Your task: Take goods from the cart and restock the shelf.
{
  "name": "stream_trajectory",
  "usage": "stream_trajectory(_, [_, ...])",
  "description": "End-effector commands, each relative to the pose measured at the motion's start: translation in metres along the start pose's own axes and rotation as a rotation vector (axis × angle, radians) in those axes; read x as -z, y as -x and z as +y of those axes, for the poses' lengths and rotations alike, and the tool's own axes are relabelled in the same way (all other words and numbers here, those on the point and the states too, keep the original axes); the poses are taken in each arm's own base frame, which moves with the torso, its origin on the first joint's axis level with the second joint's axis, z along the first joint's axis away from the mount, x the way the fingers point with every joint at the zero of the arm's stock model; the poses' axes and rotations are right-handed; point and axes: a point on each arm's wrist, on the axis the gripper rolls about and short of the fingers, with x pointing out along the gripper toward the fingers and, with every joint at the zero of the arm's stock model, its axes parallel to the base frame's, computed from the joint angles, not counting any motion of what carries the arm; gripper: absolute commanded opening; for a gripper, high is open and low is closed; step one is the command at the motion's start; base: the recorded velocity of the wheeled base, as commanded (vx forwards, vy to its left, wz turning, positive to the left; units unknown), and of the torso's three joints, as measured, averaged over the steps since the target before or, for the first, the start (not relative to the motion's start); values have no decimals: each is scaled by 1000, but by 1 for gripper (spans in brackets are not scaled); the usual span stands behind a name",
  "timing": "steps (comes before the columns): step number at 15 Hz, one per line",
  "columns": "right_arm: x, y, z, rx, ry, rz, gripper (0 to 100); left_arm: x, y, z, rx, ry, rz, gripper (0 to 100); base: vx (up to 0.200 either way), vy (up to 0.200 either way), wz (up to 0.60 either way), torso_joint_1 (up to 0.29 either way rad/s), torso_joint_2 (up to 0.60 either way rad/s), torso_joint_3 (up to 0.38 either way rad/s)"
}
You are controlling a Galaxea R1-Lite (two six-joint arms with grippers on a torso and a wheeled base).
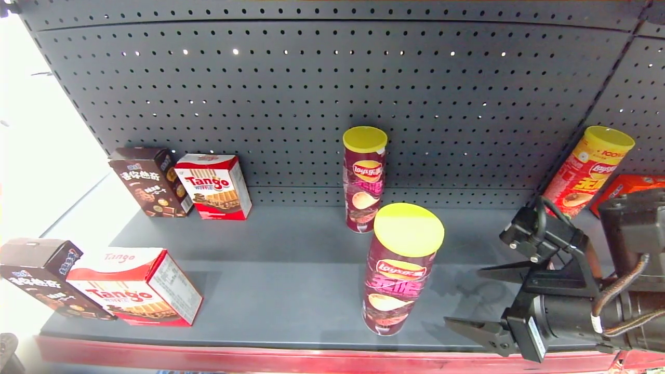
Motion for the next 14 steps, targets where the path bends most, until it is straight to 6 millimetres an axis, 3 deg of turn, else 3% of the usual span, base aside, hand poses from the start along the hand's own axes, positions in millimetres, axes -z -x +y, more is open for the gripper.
stream_trajectory(1, [-3, -13, 0, -7, 4, 24, 100, 0, 0, 0, 0, 0, 2, 100, 0, 0, 0, 0, 0, 0])
stream_trajectory(14, [-20, -45, -6, -8, 14, 47, 100, 0, 0, 0, 0, 1, 2, 100, 0, 0, 0, 0, 0, 0])
